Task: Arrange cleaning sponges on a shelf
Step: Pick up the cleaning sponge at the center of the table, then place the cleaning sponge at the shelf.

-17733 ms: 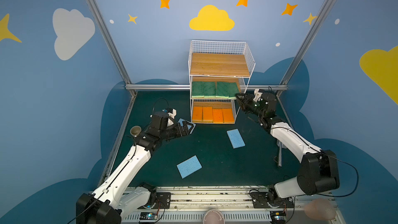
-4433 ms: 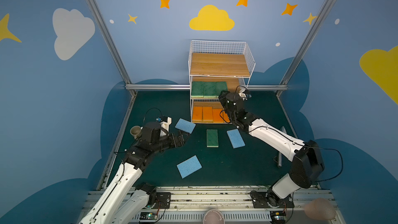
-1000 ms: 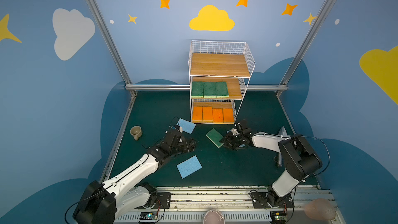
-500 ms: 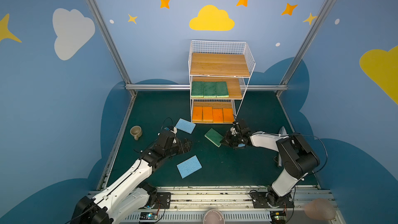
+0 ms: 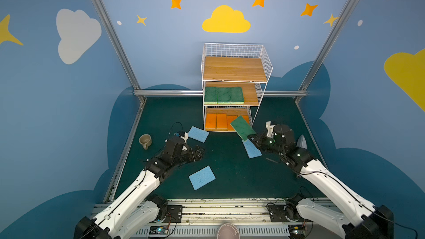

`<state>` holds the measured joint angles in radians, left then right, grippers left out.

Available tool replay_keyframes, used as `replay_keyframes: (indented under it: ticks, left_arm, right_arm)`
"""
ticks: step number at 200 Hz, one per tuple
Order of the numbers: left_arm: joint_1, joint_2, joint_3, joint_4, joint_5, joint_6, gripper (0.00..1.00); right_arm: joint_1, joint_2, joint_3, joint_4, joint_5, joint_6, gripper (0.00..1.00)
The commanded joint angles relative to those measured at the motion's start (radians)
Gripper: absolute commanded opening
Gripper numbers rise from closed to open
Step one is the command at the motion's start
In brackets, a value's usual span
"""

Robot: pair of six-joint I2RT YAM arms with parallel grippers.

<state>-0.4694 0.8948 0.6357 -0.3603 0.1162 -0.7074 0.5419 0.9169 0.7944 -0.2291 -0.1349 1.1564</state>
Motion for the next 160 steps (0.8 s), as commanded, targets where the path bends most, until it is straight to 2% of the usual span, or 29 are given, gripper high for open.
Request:
replay_keyframes:
  ticks: [1, 28, 54, 109, 160]
  left_arm:
    - [0.009, -0.01, 0.022, -0.019, 0.026, 0.023, 0.95]
    - [0.012, -0.009, 0.025, -0.016, 0.042, 0.025, 0.95]
    - [0.017, -0.023, 0.028, -0.028, 0.044, 0.034, 0.95]
    - [0.022, -0.047, 0.022, -0.053, 0.057, 0.036, 0.95]
    - [0.022, -0.051, 0.013, -0.062, 0.082, 0.032, 0.95]
  right_arm:
    - [0.001, -0.062, 0.003, -0.071, 0.119, 0.025, 0.0]
    - [0.0, -0.092, -0.023, 0.031, 0.228, 0.091, 0.0]
    - [-0.004, -0.05, 0.013, 0.094, 0.281, 0.113, 0.0]
    - [-0.023, 0.123, 0.103, 0.265, 0.291, 0.19, 0.0]
    - [-0.049, 0.255, 0.205, 0.314, 0.289, 0.212, 0.0]
